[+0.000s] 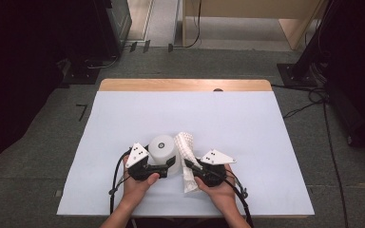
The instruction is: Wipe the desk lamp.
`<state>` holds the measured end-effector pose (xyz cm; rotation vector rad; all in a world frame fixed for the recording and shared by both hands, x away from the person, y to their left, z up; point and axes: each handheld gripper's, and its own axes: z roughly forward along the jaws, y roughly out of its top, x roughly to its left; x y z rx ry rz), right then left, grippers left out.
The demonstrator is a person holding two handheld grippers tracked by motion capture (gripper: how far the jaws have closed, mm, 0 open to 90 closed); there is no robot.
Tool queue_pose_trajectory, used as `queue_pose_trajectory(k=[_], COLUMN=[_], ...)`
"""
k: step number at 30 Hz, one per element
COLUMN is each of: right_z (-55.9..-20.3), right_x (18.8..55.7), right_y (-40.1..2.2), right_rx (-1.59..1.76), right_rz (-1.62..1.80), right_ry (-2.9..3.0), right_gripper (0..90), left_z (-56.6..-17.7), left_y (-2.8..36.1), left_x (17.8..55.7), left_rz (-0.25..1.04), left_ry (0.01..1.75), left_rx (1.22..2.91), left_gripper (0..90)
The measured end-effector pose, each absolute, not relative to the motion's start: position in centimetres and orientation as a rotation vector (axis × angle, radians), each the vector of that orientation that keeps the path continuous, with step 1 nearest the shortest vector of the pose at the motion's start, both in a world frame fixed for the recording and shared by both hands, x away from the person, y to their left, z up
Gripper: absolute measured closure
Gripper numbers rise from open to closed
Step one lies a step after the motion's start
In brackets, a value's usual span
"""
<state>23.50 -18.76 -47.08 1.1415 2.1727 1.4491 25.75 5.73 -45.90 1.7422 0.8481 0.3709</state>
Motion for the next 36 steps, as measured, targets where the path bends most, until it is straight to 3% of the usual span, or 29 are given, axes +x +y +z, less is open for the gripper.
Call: queue_pose_trajectory(k=[14, 25, 36], right_z=[-43.3, -45.8, -43.8], right_x=[22.1, 22.5, 22.6], right_y=[-19.4, -18.2, -19.8], right_rx=[1.071, 1.107, 1.072], right_rz=[1.521, 1.451, 1.499], right_ry=[2.071, 2.180, 2.084], right_gripper=[78.7, 78.9, 79.0], left_z=[-46.0, -44.5, -45.7], left_y=[3.7, 5.5, 4.0], left_x=[24.6, 25.0, 25.0], left_rz=[0.383, 0.350, 0.317], left_ry=[0.739, 0.748, 0.685], left_rx=[1.874, 1.799, 1.847], left_gripper=[8.6, 8.7, 8.7])
